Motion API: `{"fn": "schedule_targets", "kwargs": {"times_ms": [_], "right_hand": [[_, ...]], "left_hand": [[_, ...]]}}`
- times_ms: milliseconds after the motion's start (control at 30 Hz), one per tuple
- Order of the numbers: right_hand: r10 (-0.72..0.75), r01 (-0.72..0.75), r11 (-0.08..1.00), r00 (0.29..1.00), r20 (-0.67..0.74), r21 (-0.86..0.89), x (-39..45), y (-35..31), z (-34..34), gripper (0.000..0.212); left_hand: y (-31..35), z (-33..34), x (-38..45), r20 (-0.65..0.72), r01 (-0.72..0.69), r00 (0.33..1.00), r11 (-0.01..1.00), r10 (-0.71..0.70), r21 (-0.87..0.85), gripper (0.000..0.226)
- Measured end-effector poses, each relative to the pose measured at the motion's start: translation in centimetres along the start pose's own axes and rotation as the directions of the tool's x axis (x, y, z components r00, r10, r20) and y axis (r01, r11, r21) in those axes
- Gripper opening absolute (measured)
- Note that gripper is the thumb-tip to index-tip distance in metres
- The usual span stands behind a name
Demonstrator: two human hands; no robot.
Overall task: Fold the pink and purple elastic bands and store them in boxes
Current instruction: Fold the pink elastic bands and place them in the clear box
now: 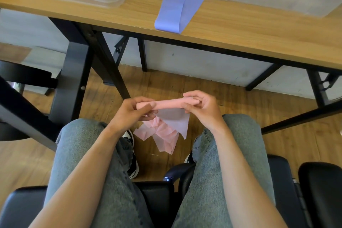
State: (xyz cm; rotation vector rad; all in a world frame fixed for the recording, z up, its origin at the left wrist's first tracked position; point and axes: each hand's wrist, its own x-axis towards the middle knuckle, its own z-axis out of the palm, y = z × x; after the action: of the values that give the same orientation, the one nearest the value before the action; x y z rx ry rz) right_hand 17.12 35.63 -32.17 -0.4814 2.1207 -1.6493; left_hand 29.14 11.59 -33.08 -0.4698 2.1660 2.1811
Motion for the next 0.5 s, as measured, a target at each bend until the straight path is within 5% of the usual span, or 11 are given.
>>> {"fn": "schedule_targets", "kwargs": {"times_ms": [200, 500], "right_hand": [[0.144, -0.15, 0.986, 0.986, 0.088, 0.073, -0.09, -0.3, -0.06, 0.032], [0.057, -0.058, 0.998, 0.997, 0.047, 0.026, -0.04, -0.14, 0.1, 0.033]], "left_hand": [[-0.44, -0.4, 0.06, -0.031, -0.072, 0.997, 0.997, 0.073, 0.02, 0.03], [-0.17, 0.36, 0.09, -0.022, 0.053, 0.998, 0.999, -0.053, -0.008, 0.028]]}}
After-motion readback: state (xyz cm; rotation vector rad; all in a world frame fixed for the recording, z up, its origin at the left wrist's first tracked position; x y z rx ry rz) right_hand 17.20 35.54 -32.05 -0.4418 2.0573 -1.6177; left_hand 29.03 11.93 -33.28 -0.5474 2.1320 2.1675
